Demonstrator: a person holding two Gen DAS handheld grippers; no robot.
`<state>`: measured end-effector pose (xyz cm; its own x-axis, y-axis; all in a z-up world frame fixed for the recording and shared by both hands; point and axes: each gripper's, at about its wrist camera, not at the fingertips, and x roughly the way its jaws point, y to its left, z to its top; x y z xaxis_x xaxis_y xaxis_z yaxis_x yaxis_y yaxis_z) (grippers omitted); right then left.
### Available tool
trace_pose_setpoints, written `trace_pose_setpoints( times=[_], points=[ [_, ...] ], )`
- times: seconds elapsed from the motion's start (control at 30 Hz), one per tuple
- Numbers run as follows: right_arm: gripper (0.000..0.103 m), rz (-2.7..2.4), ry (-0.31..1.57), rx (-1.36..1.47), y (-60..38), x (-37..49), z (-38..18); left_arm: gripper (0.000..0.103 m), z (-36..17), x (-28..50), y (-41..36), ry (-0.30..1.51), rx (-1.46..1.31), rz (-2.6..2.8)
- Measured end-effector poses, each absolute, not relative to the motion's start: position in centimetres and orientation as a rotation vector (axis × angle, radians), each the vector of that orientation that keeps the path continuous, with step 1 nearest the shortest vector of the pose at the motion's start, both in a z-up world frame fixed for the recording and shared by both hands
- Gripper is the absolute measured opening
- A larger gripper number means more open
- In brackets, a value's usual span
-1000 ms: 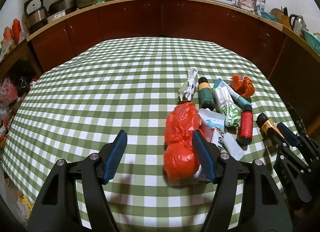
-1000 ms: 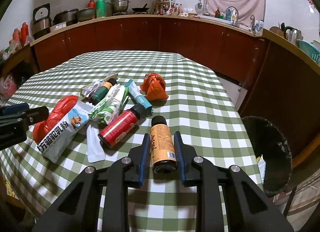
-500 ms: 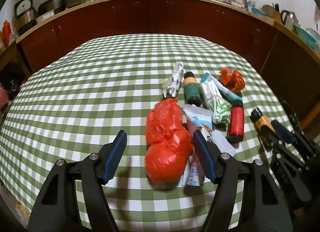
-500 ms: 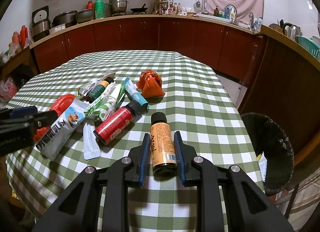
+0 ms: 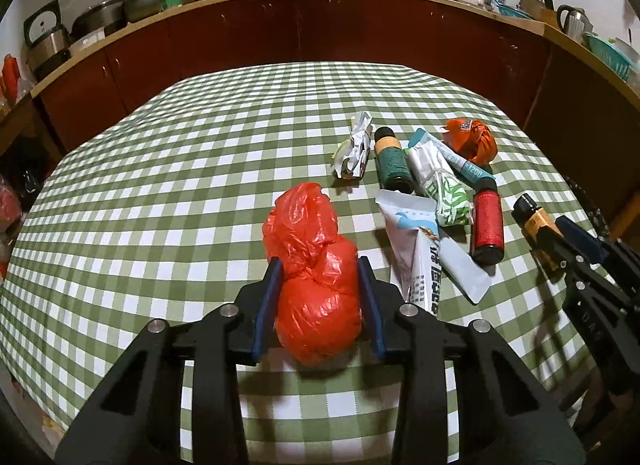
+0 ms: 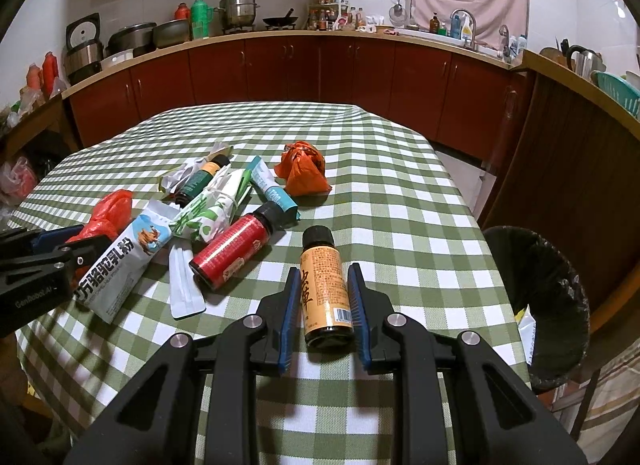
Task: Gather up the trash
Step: 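Grasp the orange-labelled bottle with the right tool while the left tool grasps the red bag, then carry the bottle and red bag over the black bin and open both tools to drop them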
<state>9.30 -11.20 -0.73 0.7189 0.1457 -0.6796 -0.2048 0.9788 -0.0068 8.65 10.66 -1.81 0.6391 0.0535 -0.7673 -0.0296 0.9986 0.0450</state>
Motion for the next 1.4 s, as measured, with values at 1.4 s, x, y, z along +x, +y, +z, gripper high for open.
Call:
trace_pose_setpoints(
  times=[1.4],
  points=[
    [0.024,-0.156,0.589,-0.038,-27.9,9.5,2.2,0.035,1.1,12.4,-12.3,0.694,0.187,-0.231]
  ],
)
